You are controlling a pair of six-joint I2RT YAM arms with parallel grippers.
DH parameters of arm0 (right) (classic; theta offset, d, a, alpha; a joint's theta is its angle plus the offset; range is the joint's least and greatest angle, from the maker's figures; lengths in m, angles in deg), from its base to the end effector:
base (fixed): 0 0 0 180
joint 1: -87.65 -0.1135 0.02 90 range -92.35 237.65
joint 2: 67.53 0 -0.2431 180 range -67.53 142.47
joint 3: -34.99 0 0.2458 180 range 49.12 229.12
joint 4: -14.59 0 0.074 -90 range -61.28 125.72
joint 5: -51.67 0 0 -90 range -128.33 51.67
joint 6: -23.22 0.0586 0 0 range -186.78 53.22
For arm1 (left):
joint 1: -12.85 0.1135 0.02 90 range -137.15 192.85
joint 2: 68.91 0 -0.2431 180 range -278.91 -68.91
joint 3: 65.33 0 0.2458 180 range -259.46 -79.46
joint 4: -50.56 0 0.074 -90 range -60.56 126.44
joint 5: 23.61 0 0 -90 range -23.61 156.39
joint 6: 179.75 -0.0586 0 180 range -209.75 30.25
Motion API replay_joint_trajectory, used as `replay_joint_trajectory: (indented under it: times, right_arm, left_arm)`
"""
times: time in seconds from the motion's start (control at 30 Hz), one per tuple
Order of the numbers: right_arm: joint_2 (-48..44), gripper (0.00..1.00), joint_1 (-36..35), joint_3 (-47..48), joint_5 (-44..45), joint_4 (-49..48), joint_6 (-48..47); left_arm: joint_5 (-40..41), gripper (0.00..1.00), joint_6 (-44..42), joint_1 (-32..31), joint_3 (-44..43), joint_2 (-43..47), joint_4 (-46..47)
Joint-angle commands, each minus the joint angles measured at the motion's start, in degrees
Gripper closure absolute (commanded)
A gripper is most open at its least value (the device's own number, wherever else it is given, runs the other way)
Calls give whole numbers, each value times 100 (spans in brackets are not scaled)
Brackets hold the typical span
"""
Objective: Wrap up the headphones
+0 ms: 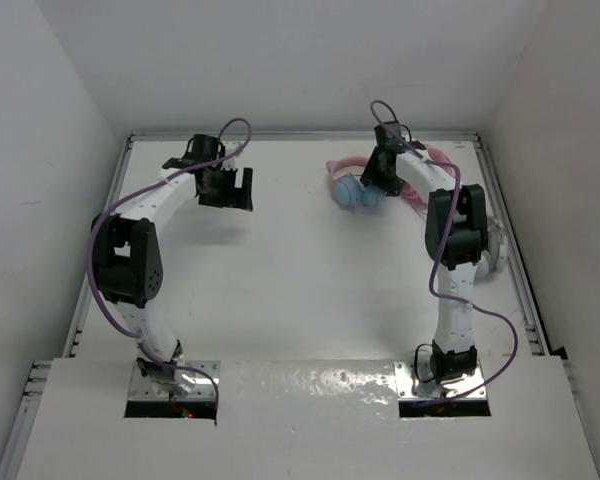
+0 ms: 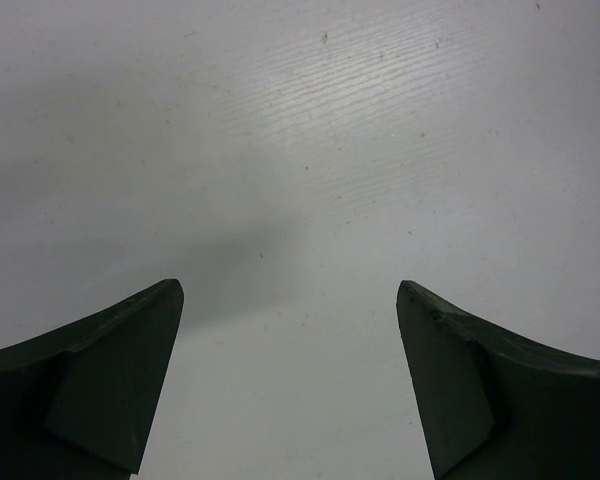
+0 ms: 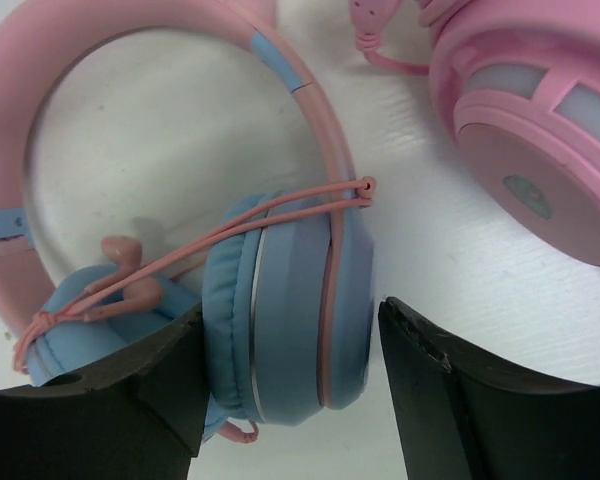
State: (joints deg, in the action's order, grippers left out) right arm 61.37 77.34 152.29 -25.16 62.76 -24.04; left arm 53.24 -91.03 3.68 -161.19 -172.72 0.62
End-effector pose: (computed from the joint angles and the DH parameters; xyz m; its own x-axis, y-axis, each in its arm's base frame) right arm 0.4741 0.0727 0.1400 -0.6660 0.5505 -0.5034 0.5318 0.8236 0.1971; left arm 0.3840 -0.0755 0.2046 -0.8299 0.1560 -0.5357 0.2932 0.9388 -0.1808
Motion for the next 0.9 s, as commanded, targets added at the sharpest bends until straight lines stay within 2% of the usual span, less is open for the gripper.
replay_joint_trajectory:
  times: [0.0, 0.13, 0.27, 0.33, 0.5, 0.57, 0.67, 0.7, 0.77, 0.8, 0.83, 0.87]
  right_arm:
    - [-453, 35, -24, 71, -174, -170, -99]
    - [-769, 32, -24, -69, -165, -170, -292]
    - [-1086, 16, -24, -193, -253, -126, -555]
    - [-1279, 1, -24, -175, -288, -56, -661]
    - [-2086, 1, -24, -516, -683, 225, -1364]
    - [-2859, 1, -15, -1262, -789, 243, -1628]
    - [-4369, 1, -15, -2912, -623, -89, -1883]
    - [-5296, 1, -15, -3935, -579, -447, -1979]
    - [-6267, 1, -15, -4934, -491, -810, -2059]
    - [-6759, 1, -15, -5878, -465, -1168, -2138]
    - [-7686, 1, -15, -6305, -473, -1337, -2208]
    - [-8139, 1, -15, -7067, -560, -1469, -2278]
  left_arm:
    - [-65, 14, -83, 100, -159, 212, 136]
    - [-48, 14, -101, 108, -150, 230, 127]
    - [-83, 14, -92, 117, -159, 186, 136]
    - [-83, 14, -101, 126, -229, 168, 110]
    - [-56, 14, -223, 126, -361, 326, 13]
    - [-65, 14, -416, 126, -317, 493, 4]
    - [-302, 15, -776, 126, -133, 852, -5]
    - [-320, 14, -856, 126, -45, 967, 13]
    - [-416, 14, -1127, 135, 149, 1256, -39]
    - [-434, 14, -1181, 135, 184, 1336, -109]
    - [-504, 14, -1304, 143, 202, 1415, -319]
    - [-722, 13, -1653, 152, 193, 1564, -486]
